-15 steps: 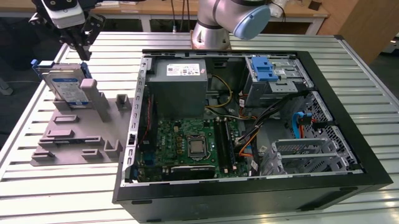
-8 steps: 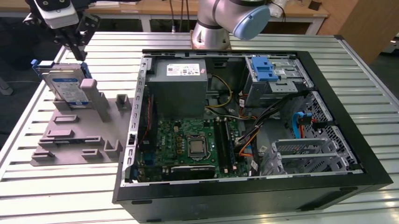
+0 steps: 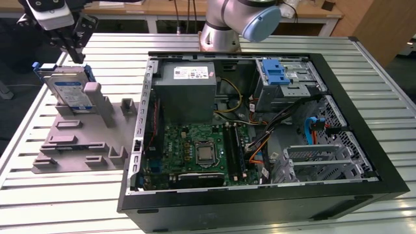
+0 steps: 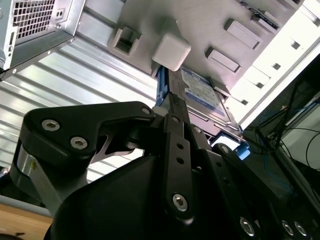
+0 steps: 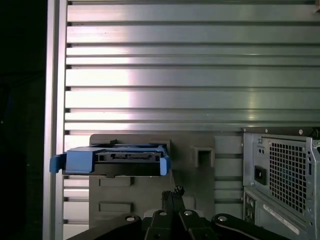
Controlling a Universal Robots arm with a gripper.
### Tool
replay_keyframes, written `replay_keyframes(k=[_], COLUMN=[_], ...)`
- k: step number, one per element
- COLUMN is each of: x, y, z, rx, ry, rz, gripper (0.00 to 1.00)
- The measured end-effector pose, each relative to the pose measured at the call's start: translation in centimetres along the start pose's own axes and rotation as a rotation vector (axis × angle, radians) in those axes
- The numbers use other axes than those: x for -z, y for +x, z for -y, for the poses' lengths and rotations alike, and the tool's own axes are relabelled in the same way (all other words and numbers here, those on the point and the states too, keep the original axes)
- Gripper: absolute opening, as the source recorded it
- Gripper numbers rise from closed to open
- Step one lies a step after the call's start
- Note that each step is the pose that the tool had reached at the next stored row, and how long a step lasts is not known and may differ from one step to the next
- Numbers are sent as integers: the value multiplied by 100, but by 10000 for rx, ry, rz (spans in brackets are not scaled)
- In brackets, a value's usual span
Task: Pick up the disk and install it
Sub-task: 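Reach for the disk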
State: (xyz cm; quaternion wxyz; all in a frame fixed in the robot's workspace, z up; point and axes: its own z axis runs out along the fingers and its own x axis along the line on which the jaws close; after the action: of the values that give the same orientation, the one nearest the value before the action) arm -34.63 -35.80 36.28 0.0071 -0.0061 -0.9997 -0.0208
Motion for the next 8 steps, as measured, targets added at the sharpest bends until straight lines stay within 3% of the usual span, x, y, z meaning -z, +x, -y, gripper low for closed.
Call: replay_keyframes(k=[8], x=[-11], y=[112], z=[-6], rx=[1], ry=[0], rz=[0], gripper=[11])
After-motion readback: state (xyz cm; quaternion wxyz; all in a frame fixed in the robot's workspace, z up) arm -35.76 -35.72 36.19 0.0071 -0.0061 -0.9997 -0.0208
